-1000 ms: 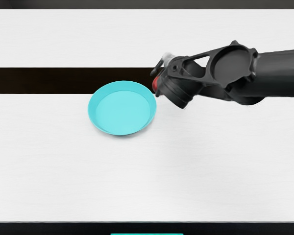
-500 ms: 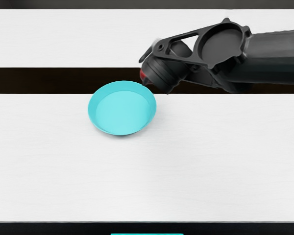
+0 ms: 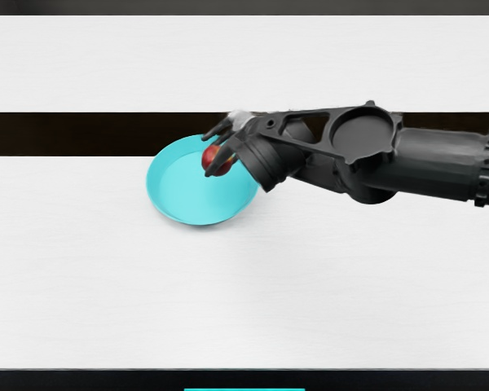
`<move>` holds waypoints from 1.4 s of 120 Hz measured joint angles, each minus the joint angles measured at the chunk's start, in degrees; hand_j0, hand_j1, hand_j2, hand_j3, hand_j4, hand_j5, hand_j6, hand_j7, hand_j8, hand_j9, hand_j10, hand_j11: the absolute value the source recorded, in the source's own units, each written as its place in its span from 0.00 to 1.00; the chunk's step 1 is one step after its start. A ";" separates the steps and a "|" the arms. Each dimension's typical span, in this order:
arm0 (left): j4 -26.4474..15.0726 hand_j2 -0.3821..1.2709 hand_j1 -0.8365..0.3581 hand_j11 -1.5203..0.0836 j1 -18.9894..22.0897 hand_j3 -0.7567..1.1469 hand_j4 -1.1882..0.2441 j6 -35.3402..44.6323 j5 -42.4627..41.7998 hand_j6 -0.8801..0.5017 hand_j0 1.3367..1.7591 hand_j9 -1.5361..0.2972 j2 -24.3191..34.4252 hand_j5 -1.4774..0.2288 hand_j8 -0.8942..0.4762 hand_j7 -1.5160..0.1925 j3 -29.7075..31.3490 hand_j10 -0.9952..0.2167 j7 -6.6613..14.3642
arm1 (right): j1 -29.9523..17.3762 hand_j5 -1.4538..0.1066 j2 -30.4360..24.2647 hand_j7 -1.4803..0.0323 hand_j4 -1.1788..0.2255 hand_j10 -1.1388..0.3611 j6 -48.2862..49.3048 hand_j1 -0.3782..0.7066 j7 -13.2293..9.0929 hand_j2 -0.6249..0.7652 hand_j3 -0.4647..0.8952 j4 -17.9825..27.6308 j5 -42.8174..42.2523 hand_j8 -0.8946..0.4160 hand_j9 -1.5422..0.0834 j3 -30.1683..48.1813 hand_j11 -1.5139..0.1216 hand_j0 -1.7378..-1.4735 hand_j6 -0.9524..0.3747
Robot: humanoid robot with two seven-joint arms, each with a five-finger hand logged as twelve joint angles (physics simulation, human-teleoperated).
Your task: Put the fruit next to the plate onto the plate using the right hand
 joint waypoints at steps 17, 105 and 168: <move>0.02 0.26 0.76 0.76 0.00 0.40 0.67 0.00 0.00 0.47 0.76 0.67 0.00 0.69 0.48 0.71 0.00 0.63 0.00 | -1.94 0.37 0.00 0.42 0.39 0.39 -0.01 0.59 0.01 0.66 0.34 -0.26 -0.32 0.37 0.41 0.79 0.40 0.30 0.31; -0.01 0.26 0.76 0.76 0.00 0.40 0.67 0.00 0.00 0.47 0.76 0.67 0.00 0.69 0.48 0.71 0.00 0.63 0.00 | -2.38 0.69 0.00 0.73 0.64 0.57 -0.08 0.34 0.00 0.42 0.34 -0.16 -3.65 0.47 0.72 0.88 0.70 0.30 0.50; -0.01 0.26 0.76 0.76 0.00 0.40 0.67 0.00 0.00 0.47 0.76 0.67 0.00 0.69 0.48 0.71 0.00 0.63 0.00 | -20.41 0.87 -1.15 0.92 0.79 0.71 10.15 0.10 0.00 0.44 0.34 10.34 -2.87 0.63 0.89 34.16 0.87 0.30 0.66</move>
